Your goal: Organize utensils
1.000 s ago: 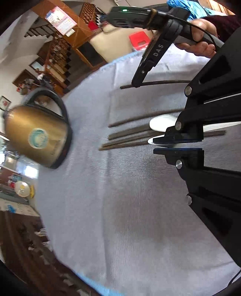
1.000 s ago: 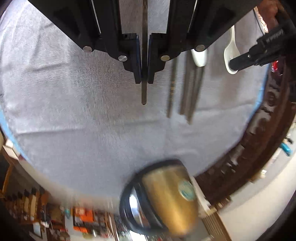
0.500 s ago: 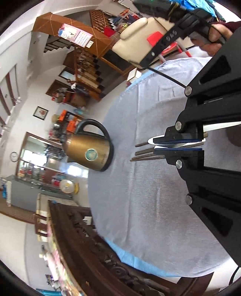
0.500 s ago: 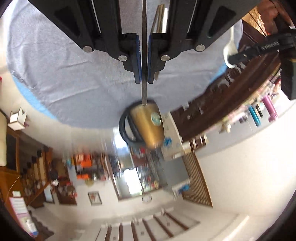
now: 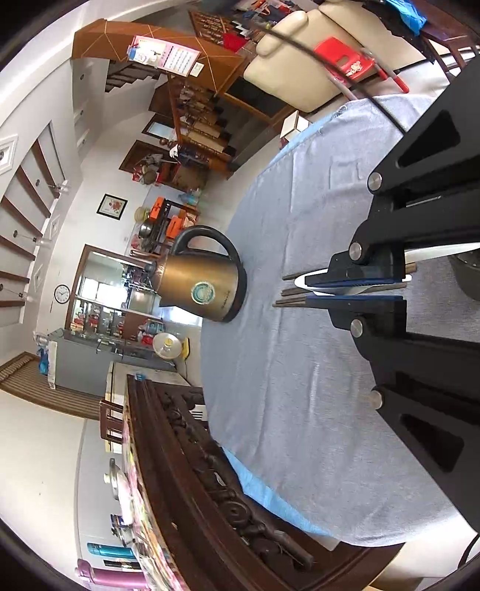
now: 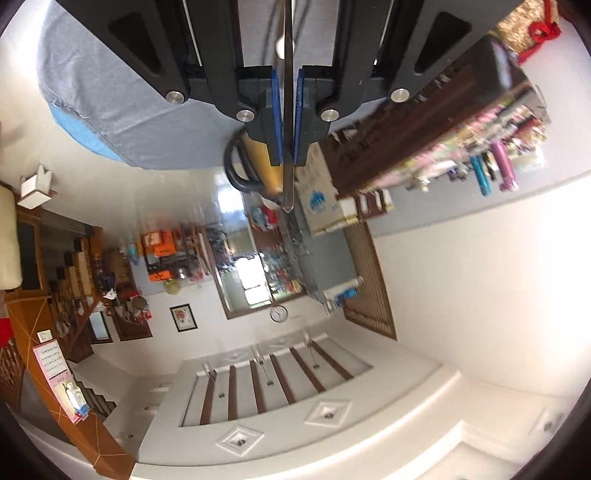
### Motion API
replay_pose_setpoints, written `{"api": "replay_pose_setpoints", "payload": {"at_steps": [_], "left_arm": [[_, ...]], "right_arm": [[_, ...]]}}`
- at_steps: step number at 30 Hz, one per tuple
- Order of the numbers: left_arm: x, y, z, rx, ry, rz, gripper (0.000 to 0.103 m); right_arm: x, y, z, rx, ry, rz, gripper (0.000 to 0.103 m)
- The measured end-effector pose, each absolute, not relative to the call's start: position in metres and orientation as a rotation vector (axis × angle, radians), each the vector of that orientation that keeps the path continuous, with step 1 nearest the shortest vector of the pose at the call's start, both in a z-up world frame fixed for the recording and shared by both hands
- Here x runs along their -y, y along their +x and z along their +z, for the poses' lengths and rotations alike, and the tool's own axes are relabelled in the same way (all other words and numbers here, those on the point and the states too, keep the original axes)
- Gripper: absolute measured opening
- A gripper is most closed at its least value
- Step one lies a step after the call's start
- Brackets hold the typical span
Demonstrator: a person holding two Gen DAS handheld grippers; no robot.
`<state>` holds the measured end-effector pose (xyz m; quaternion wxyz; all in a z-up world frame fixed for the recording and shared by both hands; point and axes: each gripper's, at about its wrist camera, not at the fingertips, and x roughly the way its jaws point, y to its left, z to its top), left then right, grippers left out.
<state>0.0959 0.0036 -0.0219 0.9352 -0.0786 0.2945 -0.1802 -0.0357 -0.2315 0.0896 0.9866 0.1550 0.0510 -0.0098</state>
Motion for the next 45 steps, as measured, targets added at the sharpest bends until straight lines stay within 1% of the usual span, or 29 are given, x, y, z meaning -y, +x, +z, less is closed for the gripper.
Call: {"api": "replay_pose_setpoints", "payload": {"at_steps": [5,13,16,17,18,19,20,21,24,27,34,45], "left_arm": [[0.001,0.089,-0.028,-0.591,-0.138,-0.358,0.004],[0.011,0.073,-0.037,-0.597,-0.059,-0.425,0.004],[0.006,0.069,-0.037,-0.6,-0.059,-0.453,0.012],[0.003,0.067,-0.035,-0.595,-0.068,-0.462,0.017],[0.0,0.065,-0.032,-0.585,-0.074,-0.467,0.022],[-0.003,0.064,-0.03,-0.575,-0.077,-0.464,0.024],[-0.006,0.062,-0.028,-0.564,-0.08,-0.457,0.026],[-0.011,0.062,-0.025,-0.553,-0.089,-0.446,0.027],[-0.025,0.068,-0.023,-0.549,-0.117,-0.414,0.028],[-0.039,0.079,-0.031,-0.575,-0.145,-0.371,0.029],[-0.047,0.102,-0.064,-0.678,-0.163,-0.327,0.029],[-0.026,0.146,-0.102,-0.793,-0.098,-0.354,0.029]], "right_arm": [[0.214,-0.046,0.089,-0.128,0.314,0.042,0.007],[0.193,-0.034,0.042,-0.31,0.263,0.069,0.007],[0.197,-0.038,0.029,-0.344,0.265,0.08,0.011],[0.2,-0.04,0.026,-0.344,0.27,0.081,0.019],[0.202,-0.043,0.026,-0.34,0.275,0.078,0.03],[0.205,-0.045,0.026,-0.329,0.282,0.069,0.035],[0.209,-0.047,0.029,-0.319,0.287,0.061,0.045],[0.212,-0.05,0.029,-0.3,0.297,0.047,0.047],[0.221,-0.052,0.028,-0.281,0.319,0.02,0.047],[0.232,-0.046,0.026,-0.301,0.347,0.0,0.047],[0.259,-0.021,-0.009,-0.405,0.459,-0.036,0.047],[0.295,0.02,-0.073,-0.571,0.562,-0.076,0.047]]}}
